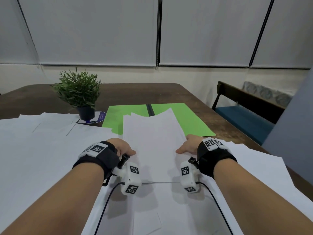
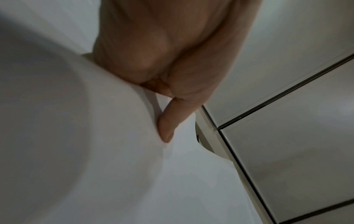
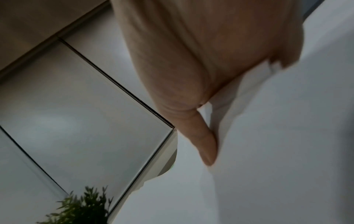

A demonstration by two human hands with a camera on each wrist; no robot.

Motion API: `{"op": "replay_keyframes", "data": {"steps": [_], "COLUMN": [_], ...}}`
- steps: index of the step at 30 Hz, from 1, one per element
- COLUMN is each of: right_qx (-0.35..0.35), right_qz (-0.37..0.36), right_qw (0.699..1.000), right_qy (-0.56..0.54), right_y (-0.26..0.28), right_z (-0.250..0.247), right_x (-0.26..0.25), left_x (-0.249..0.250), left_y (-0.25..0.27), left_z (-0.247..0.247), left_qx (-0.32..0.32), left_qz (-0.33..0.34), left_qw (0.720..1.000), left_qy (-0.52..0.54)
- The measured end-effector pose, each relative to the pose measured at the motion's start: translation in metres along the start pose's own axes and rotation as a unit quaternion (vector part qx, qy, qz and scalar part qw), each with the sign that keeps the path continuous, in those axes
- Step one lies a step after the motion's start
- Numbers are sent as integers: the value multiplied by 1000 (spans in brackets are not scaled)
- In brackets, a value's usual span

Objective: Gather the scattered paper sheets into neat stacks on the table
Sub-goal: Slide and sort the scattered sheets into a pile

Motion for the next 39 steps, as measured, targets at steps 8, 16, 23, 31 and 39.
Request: {"op": "replay_keyframes", "data": {"steps": [8,16,23,31,39], "right_qx": [62,122,88,83,96], "right_qz": [-95,-240,-286,-268,-284], "right_qw": [979,885,853,833,816], "right_qy": [-167,-379,-428,-477,-495], "right_y": [44,122,165,185,194], "right_z": [6,2,30,43,29], "right_x": [-21,-74,-112,-115,-118], "left_x": [-28,-69,-95,-114,-102], "left_y": [5,81,142,175,188], "left_z": [6,-58,-93,-109,-127], "left_qx": [40,117,183,212,232], "left_qz": [106,260,355,380,413], "left_qw": [956,854,819,747,741], "left_qy": [271,436,412,503,476]}}
Point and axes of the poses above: each hand's wrist, its own y-axis away from the middle knuckle, its own z-axis out of the palm, x = y × z, the point moved 8 cm from there along -y, towards the middle knuckle, and after that the axes turned 2 degrees about -y, right-handed, at the moved point
